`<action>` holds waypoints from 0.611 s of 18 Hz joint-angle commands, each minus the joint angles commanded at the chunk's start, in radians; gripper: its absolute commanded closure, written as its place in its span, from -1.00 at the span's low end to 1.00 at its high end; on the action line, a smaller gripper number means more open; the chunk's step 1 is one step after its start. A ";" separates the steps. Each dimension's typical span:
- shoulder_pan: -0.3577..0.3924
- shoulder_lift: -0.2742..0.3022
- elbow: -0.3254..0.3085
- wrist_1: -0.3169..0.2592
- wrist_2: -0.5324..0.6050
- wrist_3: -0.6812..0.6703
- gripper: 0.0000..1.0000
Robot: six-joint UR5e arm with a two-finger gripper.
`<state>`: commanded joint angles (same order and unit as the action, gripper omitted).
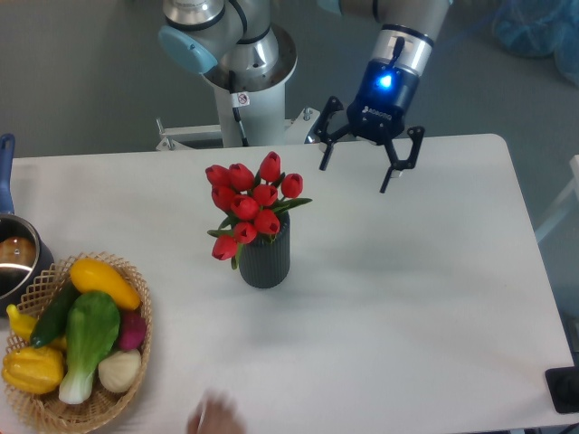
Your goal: Insert the flowers into the vase
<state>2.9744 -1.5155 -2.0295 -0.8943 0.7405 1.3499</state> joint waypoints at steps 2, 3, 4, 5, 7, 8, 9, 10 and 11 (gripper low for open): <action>0.003 -0.032 0.020 0.000 0.055 0.002 -1.00; 0.002 -0.044 0.025 0.000 0.068 0.002 -1.00; 0.000 -0.048 0.026 0.000 0.072 0.002 -1.00; -0.001 -0.049 0.029 0.000 0.080 0.003 -1.00; -0.009 -0.069 0.049 -0.002 0.133 0.062 -1.00; -0.011 -0.074 0.051 -0.002 0.163 0.102 -1.00; -0.011 -0.078 0.055 -0.003 0.189 0.127 -1.00; -0.011 -0.084 0.055 -0.005 0.218 0.143 -1.00; -0.012 -0.091 0.055 -0.005 0.246 0.164 -1.00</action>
<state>2.9621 -1.6060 -1.9742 -0.8989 0.9861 1.5138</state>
